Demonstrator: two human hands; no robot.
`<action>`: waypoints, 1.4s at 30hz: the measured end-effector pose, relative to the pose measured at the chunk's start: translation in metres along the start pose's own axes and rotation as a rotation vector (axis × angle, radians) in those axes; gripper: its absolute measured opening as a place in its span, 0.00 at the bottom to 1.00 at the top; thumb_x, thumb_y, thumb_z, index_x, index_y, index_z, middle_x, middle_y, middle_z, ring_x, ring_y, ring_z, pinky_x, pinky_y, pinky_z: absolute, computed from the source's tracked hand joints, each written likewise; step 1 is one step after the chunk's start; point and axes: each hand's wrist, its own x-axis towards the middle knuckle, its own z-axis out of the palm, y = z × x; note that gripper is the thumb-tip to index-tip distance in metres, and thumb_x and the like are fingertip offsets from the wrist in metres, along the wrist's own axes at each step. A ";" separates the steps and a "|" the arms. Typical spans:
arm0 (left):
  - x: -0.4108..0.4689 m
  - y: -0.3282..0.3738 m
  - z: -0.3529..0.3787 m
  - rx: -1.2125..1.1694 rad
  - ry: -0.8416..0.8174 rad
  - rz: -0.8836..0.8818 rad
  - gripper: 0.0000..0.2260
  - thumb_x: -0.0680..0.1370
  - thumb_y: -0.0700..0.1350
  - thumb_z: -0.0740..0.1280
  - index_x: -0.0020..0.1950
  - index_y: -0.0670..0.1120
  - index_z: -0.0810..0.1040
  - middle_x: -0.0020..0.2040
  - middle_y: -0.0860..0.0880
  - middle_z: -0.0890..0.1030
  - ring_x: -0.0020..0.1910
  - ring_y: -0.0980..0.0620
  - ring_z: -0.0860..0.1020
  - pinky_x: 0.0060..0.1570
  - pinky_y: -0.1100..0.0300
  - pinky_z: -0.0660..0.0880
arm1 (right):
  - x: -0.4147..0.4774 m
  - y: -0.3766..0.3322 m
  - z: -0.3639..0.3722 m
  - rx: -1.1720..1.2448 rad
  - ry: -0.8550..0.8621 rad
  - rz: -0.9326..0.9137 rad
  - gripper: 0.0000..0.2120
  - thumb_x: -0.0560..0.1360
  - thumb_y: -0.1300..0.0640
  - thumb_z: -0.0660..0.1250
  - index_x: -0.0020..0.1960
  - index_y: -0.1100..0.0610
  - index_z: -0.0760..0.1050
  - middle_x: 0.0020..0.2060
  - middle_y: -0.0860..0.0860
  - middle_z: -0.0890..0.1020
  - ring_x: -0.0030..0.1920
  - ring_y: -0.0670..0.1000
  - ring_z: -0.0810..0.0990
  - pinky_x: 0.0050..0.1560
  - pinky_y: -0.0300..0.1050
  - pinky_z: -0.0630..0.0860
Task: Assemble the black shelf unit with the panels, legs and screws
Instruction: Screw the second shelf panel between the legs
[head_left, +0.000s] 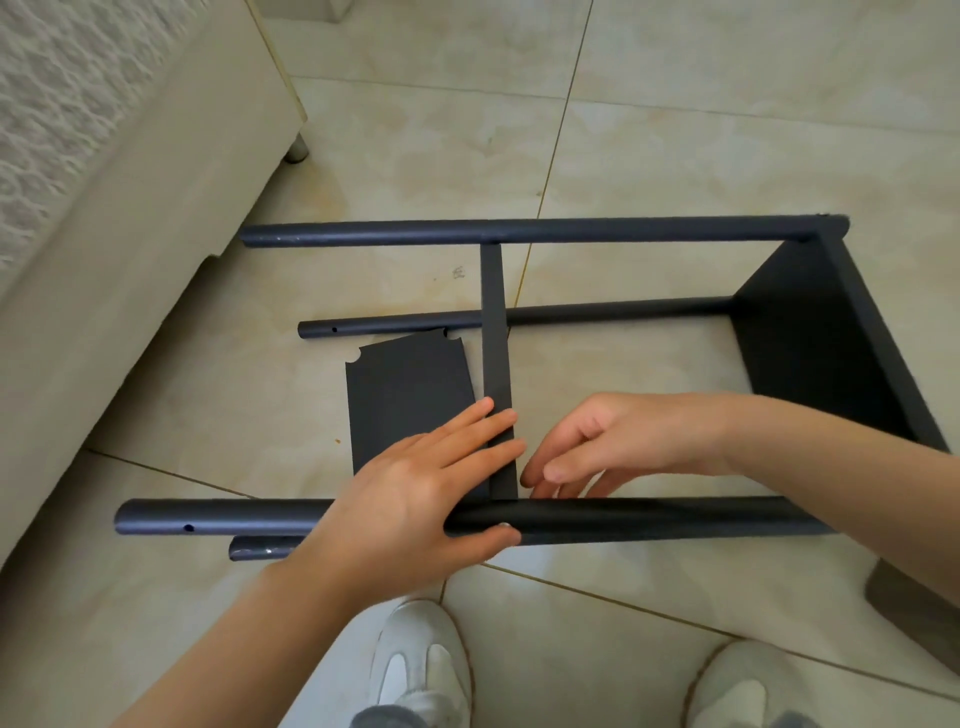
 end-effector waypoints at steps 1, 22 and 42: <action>-0.002 0.003 0.000 -0.018 0.007 -0.022 0.30 0.75 0.66 0.61 0.73 0.54 0.73 0.77 0.59 0.66 0.78 0.63 0.56 0.65 0.63 0.67 | -0.006 -0.002 0.005 -0.071 0.049 -0.008 0.11 0.79 0.55 0.65 0.60 0.53 0.80 0.51 0.47 0.85 0.52 0.44 0.83 0.57 0.40 0.79; -0.049 0.048 -0.021 -1.835 0.434 -1.305 0.17 0.82 0.48 0.65 0.62 0.36 0.73 0.57 0.33 0.81 0.57 0.37 0.81 0.59 0.46 0.76 | -0.056 -0.012 0.074 -0.855 0.506 0.034 0.11 0.79 0.49 0.63 0.60 0.51 0.75 0.52 0.49 0.77 0.51 0.50 0.76 0.56 0.49 0.76; -0.022 0.065 -0.074 -1.720 0.812 -1.010 0.10 0.80 0.39 0.67 0.61 0.41 0.74 0.55 0.38 0.82 0.52 0.41 0.83 0.55 0.46 0.78 | -0.096 -0.037 0.062 -0.916 0.716 -0.026 0.09 0.80 0.54 0.63 0.60 0.50 0.75 0.53 0.48 0.77 0.51 0.47 0.77 0.52 0.37 0.73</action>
